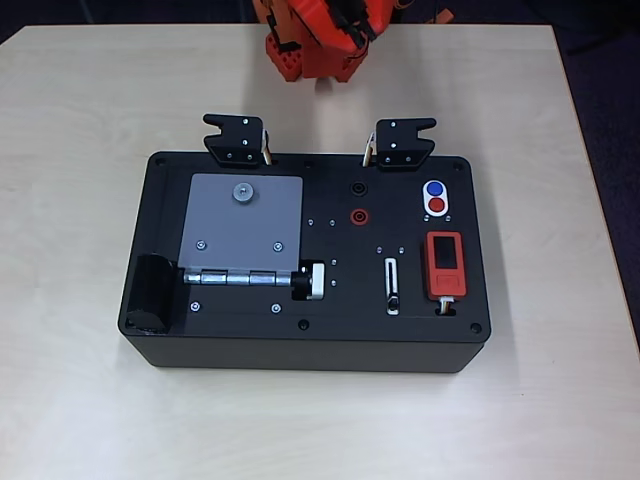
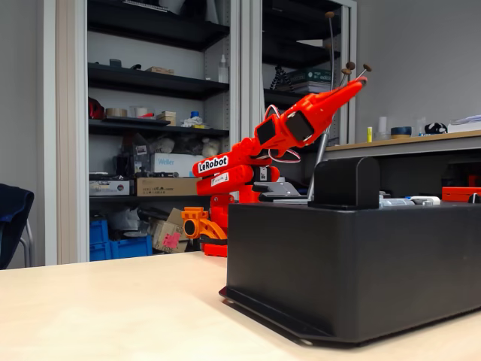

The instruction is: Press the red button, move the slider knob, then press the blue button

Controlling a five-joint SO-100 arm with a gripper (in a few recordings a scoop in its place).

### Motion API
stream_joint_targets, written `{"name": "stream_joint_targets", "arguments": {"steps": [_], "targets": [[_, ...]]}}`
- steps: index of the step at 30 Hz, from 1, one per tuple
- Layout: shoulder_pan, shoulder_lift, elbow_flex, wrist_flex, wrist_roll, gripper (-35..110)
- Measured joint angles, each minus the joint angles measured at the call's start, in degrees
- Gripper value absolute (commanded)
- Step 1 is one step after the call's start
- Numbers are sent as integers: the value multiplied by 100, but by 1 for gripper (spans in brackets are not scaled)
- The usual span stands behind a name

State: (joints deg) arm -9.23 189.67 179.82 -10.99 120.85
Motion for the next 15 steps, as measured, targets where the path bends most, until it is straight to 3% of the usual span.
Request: {"name": "stream_joint_targets", "arguments": {"steps": [8, 15], "targets": [[272, 0, 0, -861, 1301, 0], [606, 18, 0, -1547, 1556, 1]]}}
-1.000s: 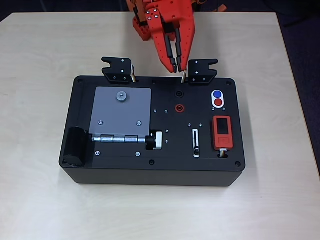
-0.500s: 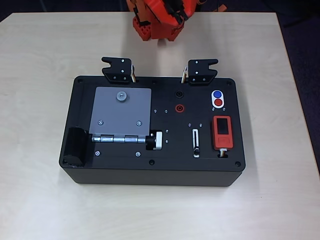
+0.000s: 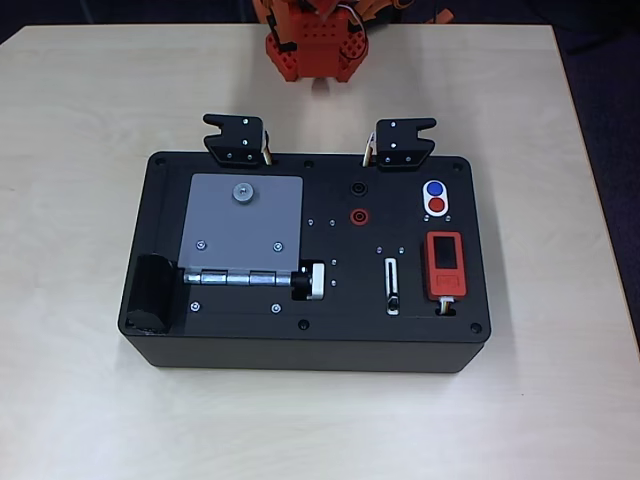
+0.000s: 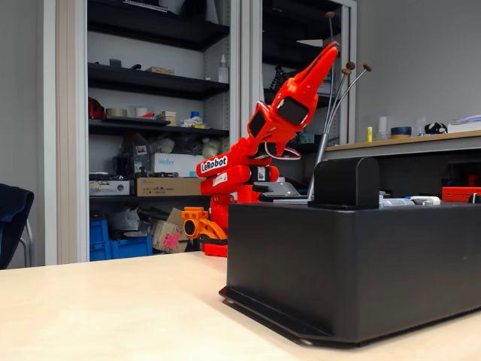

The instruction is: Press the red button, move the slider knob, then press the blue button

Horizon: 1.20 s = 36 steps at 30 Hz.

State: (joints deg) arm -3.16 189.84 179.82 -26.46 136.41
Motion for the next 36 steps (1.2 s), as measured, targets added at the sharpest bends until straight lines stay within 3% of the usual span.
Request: {"name": "stream_joint_targets", "arguments": {"steps": [5, 10, 14, 36], "targets": [[-202, 0, 0, -360, 905, 1], [-316, 44, 0, -1424, 2549, 1], [-193, 44, 0, -2171, 3138, 1], [9, 70, 0, -6794, 3454, 0]]}}
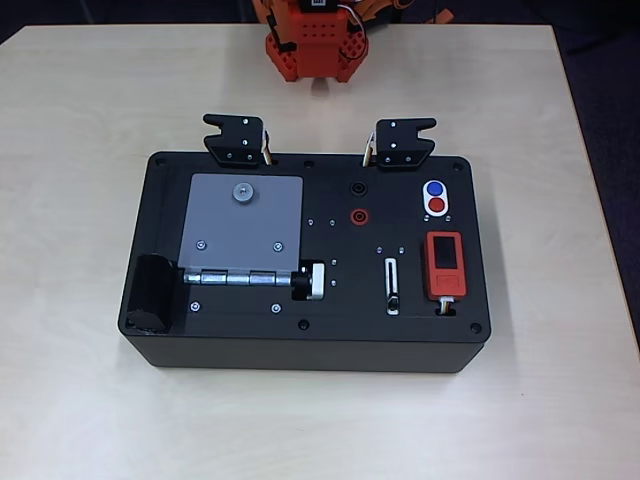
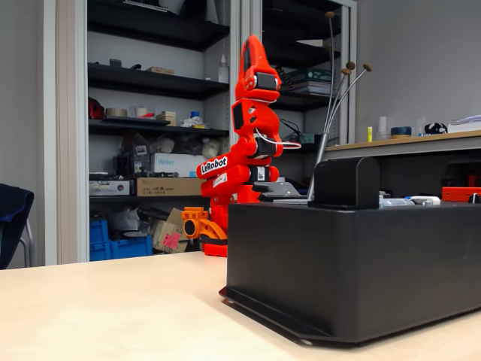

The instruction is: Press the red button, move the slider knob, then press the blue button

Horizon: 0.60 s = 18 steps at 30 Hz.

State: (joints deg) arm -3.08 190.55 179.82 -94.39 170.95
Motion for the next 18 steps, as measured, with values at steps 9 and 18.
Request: {"name": "stream_joint_targets", "arguments": {"steps": [9, 18], "targets": [[0, 0, 0, -1556, 0, 0], [0, 0, 0, -1635, 18, 0]]}}
